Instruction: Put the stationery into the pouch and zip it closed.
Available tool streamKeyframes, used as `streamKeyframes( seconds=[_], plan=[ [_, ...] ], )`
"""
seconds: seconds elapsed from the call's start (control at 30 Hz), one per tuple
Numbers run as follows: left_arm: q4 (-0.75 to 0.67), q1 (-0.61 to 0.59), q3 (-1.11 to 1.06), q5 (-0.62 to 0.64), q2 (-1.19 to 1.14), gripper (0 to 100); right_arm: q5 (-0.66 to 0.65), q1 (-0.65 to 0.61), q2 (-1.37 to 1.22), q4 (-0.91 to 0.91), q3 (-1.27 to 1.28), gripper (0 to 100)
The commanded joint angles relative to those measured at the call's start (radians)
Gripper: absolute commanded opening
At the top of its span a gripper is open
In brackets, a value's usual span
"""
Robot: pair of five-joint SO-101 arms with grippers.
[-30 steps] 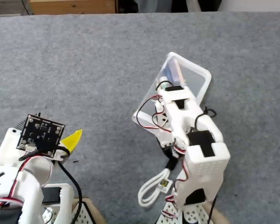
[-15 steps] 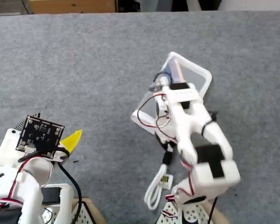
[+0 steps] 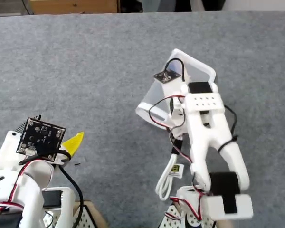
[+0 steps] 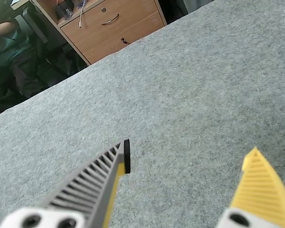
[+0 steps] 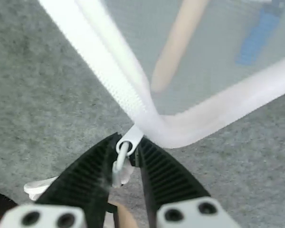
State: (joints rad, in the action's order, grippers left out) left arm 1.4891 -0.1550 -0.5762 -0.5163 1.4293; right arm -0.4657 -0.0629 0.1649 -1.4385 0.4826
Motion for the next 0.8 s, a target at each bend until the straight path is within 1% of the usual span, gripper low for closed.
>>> streamKeyframes(
  seconds=[0.0, 0.27, 0.47, 0.57, 0.67, 0.77],
  plan=[
    [0.0, 0.002, 0.031, -0.005, 0.006, 38, -0.064, 0.006, 0.127, -0.025, -0.012, 1.3],
    [0.0, 0.004, 0.031, 0.0, 0.005, 38, -0.149, 0.005, 0.355, -0.133, -0.038, 1.3],
    [0.0, 0.027, 0.031, 0.003, 0.002, 38, -0.218, 0.005, 0.403, -0.226, -0.15, 1.3],
    [0.0, 0.028, 0.041, 0.023, 0.002, 38, -0.215, 0.003, 0.4, -0.219, -0.131, 1.4],
    [0.002, 0.028, 0.041, 0.026, 0.002, 38, -0.21, -0.032, 0.407, -0.206, -0.084, 1.4],
    [0.002, 0.028, 0.041, 0.026, 0.002, 38, -0.21, -0.048, 0.423, -0.199, -0.093, 1.4]
  ],
)
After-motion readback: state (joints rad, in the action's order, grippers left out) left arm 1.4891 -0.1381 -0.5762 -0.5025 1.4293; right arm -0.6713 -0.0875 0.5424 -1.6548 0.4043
